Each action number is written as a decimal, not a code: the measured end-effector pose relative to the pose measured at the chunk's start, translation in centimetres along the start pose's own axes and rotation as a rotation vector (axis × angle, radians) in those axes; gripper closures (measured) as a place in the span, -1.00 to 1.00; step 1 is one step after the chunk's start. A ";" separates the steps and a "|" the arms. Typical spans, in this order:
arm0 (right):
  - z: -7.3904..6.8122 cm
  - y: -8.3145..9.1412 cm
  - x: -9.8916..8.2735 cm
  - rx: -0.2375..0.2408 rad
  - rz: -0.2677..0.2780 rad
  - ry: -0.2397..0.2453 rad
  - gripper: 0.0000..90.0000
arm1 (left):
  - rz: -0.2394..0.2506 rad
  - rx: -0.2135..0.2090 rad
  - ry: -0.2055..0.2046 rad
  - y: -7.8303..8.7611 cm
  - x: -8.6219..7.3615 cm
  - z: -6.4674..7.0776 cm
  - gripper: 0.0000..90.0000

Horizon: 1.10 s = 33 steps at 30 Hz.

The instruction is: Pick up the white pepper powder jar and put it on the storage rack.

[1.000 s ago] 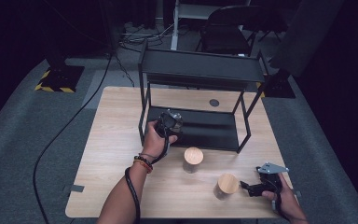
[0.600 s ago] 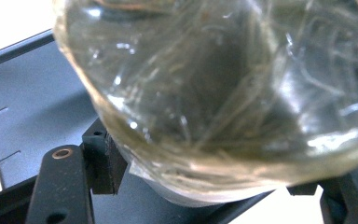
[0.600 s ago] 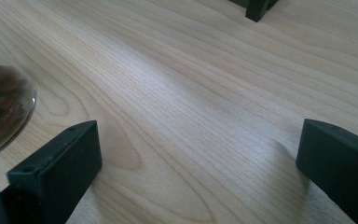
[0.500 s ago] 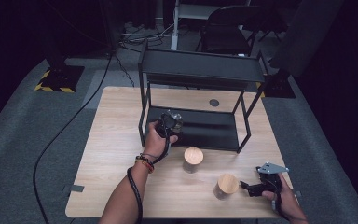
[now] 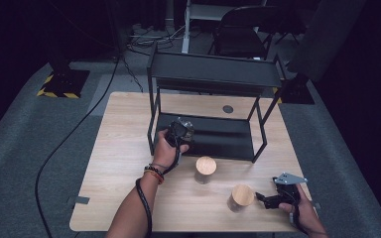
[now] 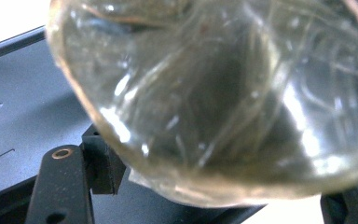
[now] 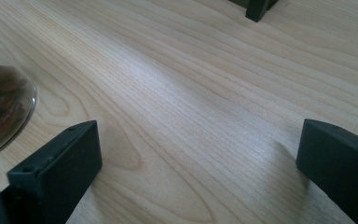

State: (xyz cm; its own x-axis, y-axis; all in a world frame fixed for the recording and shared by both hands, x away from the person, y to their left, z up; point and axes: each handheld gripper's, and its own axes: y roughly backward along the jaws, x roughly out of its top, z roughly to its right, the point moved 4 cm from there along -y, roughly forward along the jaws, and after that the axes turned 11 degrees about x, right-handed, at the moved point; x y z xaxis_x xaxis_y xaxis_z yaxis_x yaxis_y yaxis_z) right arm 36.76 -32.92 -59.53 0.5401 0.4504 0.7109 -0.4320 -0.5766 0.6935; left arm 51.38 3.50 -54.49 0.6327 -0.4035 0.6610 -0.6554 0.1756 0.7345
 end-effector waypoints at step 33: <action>0.0 0.0 0.0 0.000 0.000 0.000 -1.00 | -0.004 0.050 -0.019 0.1 -0.4 -0.1 -0.78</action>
State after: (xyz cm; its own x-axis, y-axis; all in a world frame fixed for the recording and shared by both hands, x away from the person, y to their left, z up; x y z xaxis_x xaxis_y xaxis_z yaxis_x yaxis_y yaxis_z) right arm 36.75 -32.92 -59.53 0.5403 0.4504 0.7108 -0.4319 -0.5765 0.6936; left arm 51.04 3.75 -54.66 0.6274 -0.4211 0.6550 -0.6732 0.1295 0.7280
